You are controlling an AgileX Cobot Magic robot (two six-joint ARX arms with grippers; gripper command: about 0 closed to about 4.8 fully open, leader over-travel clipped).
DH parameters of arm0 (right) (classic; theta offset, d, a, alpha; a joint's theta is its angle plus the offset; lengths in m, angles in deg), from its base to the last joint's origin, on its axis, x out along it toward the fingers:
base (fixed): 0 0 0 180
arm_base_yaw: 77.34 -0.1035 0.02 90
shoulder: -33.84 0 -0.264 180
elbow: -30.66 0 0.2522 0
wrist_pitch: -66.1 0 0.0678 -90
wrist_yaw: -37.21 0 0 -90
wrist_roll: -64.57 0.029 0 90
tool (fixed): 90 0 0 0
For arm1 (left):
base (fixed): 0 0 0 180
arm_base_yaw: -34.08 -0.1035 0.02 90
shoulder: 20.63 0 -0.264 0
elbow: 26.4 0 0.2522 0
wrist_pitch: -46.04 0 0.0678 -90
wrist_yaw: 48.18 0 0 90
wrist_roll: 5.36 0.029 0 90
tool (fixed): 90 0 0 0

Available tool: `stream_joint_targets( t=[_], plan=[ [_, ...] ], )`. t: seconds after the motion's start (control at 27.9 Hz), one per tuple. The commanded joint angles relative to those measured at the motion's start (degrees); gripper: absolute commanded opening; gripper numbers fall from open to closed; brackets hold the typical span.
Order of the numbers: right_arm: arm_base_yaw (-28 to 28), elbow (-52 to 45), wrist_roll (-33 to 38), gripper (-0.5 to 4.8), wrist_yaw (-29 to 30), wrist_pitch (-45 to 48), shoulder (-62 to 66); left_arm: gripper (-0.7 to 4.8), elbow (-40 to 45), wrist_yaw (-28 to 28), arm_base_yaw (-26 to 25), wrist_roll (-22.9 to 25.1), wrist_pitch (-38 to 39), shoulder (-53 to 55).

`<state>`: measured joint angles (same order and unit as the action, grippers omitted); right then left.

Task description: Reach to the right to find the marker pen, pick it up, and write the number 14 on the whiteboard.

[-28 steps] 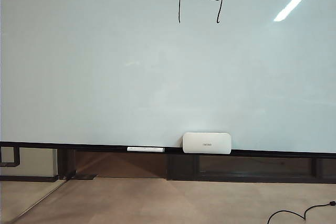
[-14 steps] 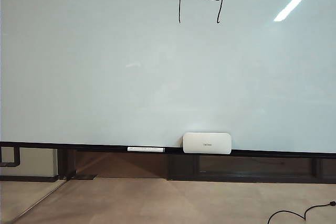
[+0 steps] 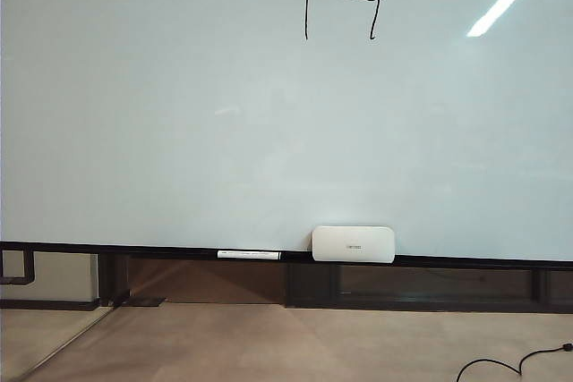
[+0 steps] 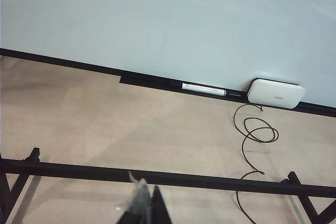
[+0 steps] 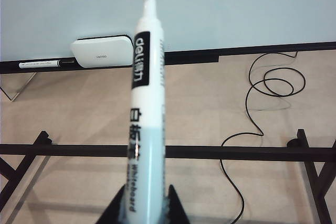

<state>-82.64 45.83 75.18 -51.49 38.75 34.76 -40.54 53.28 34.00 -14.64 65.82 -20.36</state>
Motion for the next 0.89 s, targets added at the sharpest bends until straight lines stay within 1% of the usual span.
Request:
stream_joint_targets(
  t=[0.04, 0.47, 0.57, 0.89],
  plan=[
    [-0.07, 0.07, 0.04, -0.01, 0.09, 0.57, -0.07, -0.06, -0.15, 0.13, 0.02, -0.17, -0.52, 0.04],
    [-0.09, 0.07, 1.79, 0.0, 0.24, 0.55, -0.07, -0.06, -0.13, 0.13, 0.02, -0.17, -0.52, 0.04],
    [-0.09, 0.07, 4.5, 0.0, 0.31, 0.57, -0.07, -0.06, -0.15, 0.13, 0.02, -0.17, -0.52, 0.04],
    [-0.07, 0.07, 4.39, 0.0, 0.09, 0.57, -0.09, -0.06, -0.15, 0.13, 0.02, -0.2, -0.52, 0.04]
  ],
)
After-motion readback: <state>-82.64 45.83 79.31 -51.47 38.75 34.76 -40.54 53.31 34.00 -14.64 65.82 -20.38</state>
